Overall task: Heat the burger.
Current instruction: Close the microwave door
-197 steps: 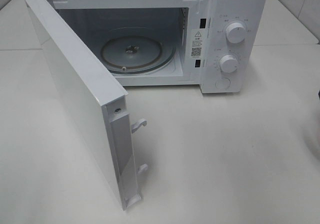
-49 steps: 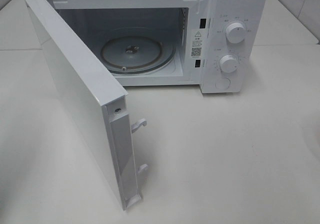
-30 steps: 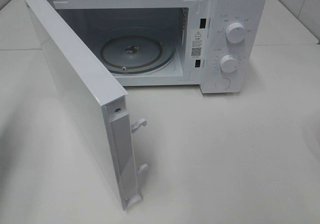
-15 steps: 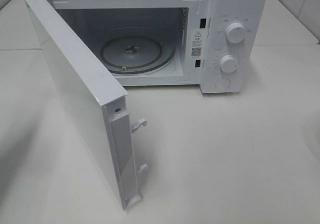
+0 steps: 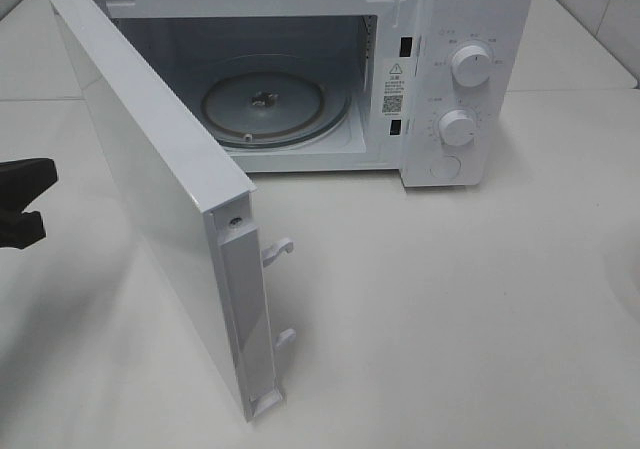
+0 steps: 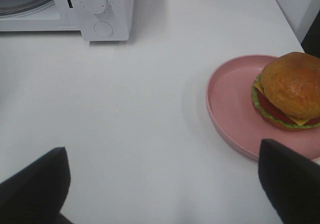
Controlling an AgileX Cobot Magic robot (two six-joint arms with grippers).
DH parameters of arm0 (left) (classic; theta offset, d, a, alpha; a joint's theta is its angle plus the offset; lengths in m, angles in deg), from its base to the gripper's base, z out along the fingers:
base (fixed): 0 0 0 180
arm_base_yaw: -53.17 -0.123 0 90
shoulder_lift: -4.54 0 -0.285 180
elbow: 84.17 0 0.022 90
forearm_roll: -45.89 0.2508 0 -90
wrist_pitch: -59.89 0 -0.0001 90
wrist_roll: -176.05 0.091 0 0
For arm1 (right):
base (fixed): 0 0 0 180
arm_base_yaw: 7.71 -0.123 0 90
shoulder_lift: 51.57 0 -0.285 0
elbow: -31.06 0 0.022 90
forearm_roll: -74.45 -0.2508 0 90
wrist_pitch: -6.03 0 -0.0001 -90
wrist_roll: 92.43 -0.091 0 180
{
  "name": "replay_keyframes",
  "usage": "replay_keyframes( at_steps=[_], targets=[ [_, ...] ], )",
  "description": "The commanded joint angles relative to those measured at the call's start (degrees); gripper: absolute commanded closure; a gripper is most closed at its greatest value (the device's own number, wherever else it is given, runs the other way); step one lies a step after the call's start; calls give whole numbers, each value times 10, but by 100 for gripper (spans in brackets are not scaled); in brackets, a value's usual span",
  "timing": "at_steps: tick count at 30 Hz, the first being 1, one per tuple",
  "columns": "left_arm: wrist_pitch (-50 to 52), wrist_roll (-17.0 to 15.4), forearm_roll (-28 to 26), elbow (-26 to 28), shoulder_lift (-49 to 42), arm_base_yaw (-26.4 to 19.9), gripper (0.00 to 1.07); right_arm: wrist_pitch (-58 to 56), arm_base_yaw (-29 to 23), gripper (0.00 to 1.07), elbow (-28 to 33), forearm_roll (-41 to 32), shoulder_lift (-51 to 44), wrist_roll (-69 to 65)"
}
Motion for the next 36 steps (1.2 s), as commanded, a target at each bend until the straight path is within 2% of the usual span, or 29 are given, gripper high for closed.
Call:
replay_keyframes(
  at_steps=[1,10,24,27,32,36],
  targets=[
    [7,-3,-6,26,18,30,107,4,3,8,1,1,-11,1],
    [6,-3,-27,64,53,79,107,4,3,8,1,1,-11,-1],
    [-13,1,-83,80,57,127,107,4,3,9,1,1,-11,-1],
    [-13,15,-108,81,57,128,107,4,3,9,1,1,-11,-1],
    [-29,18,-136,88,57,138,107,4,3,9,1,1,-11,-1],
    [-54,50,-180,115,64,167,107,4,3,9,1,1,-11,-1]
  ],
)
